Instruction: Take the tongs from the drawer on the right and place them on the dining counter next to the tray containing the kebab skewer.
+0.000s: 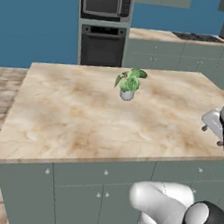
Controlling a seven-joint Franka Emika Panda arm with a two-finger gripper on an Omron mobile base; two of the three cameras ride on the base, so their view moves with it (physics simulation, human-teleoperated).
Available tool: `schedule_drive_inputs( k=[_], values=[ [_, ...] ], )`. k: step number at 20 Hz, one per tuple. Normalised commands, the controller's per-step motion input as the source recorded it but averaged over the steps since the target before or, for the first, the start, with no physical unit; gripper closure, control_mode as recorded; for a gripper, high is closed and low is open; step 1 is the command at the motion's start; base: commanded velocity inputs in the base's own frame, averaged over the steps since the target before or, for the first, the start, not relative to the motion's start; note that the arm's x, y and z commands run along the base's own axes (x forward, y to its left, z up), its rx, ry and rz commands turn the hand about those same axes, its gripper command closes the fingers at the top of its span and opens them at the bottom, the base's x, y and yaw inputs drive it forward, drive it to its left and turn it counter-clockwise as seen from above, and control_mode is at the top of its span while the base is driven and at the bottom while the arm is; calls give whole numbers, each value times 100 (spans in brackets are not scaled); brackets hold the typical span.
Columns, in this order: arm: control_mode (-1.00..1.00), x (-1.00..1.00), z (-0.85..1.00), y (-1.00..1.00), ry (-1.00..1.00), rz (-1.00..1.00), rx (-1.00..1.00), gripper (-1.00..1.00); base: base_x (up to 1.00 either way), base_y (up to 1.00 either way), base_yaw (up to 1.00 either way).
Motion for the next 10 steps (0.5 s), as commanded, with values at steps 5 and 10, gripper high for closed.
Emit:
schedule_drive_inputs(
  k=[5, 10],
  values=[
    [-100, 0, -65, -100, -9, -40, 38, -100, 0, 0, 0],
    [-100, 0, -68, -85, -18, -38, 41, -100, 0, 0, 0]
  ],
)
